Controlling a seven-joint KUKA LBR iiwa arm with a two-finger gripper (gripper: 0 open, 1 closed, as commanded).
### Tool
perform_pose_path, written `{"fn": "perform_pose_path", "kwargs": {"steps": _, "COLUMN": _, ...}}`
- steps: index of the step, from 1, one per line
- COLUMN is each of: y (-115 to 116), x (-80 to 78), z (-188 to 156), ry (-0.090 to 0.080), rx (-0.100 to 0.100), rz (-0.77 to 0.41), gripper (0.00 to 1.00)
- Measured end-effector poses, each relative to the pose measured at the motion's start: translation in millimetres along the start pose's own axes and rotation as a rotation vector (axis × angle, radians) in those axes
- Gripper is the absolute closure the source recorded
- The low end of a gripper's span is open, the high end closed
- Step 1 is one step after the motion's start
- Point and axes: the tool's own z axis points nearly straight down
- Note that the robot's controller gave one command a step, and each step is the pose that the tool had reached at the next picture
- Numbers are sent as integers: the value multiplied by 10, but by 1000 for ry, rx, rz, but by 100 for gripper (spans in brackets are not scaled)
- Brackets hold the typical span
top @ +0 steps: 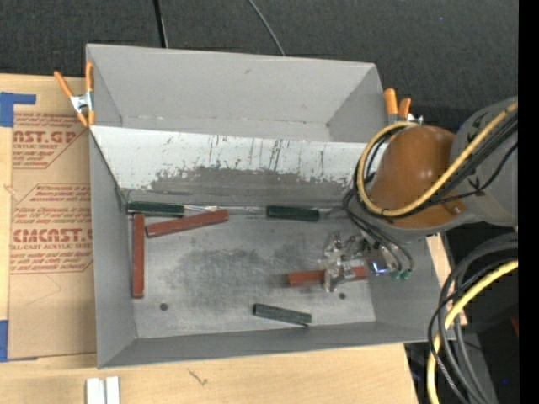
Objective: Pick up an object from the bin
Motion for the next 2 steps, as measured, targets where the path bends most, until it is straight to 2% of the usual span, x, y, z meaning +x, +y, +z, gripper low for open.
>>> {"fn": "perform_pose_path", "kwargs": {"steps": 1, "y": -81, "x": 72, "z": -61, "ry": 5, "rx": 2, "rz": 10, "gripper": 100}}
{"fn": "perform_pose_path", "kwargs": {"steps": 2, "y": 11, "x": -124, "z": -1166, "ry": 1, "rx": 2, "rz": -68, "gripper": 100}}
